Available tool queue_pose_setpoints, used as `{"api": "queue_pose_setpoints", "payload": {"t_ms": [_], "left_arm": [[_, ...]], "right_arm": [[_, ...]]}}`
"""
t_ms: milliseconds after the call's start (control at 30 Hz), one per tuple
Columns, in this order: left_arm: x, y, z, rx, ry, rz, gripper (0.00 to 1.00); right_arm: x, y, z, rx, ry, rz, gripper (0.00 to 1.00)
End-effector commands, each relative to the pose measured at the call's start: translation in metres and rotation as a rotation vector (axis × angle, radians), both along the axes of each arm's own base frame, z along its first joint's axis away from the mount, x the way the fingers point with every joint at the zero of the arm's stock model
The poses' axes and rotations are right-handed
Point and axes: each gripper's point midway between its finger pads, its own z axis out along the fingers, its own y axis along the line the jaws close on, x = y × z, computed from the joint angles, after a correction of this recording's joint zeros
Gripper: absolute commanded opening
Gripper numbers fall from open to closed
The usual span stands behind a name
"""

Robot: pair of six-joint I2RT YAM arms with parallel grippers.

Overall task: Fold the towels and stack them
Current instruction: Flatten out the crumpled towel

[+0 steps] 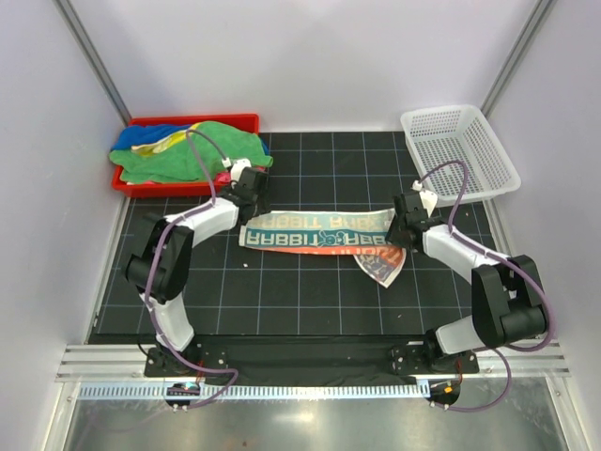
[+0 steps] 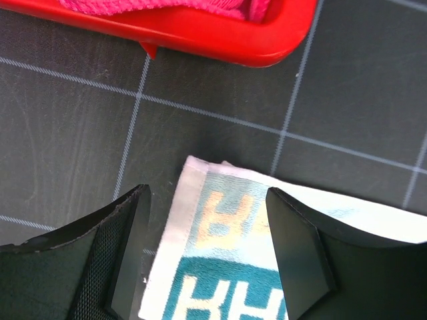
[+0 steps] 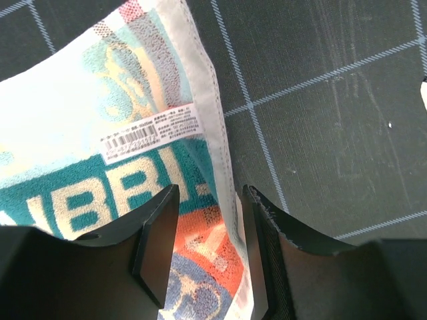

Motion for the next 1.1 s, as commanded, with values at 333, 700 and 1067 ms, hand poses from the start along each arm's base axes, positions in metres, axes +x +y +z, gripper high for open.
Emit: {"api": "queue_pose_setpoints", "payload": {"t_ms": [333,700,1067], "left_arm": [[0.019,0.015,-0.015,-0.055,-0.017,-0.038,0.62],[0.021,0.007,-0.022,-0.11,-0.015,-0.068,0.57],[0.02,0.006,-0.023,-0.121,-0.012,-0.071,0.5]], "right_arm": [[0.054,0.002,0.022,0.035,-0.075,0.008,0.5],[0.069,-0.008,0.008,0.007,-0.04,-0.025,0.5],[0.071,-0.023,0.016,0.009,-0.101,-0.082,0.58]]}}
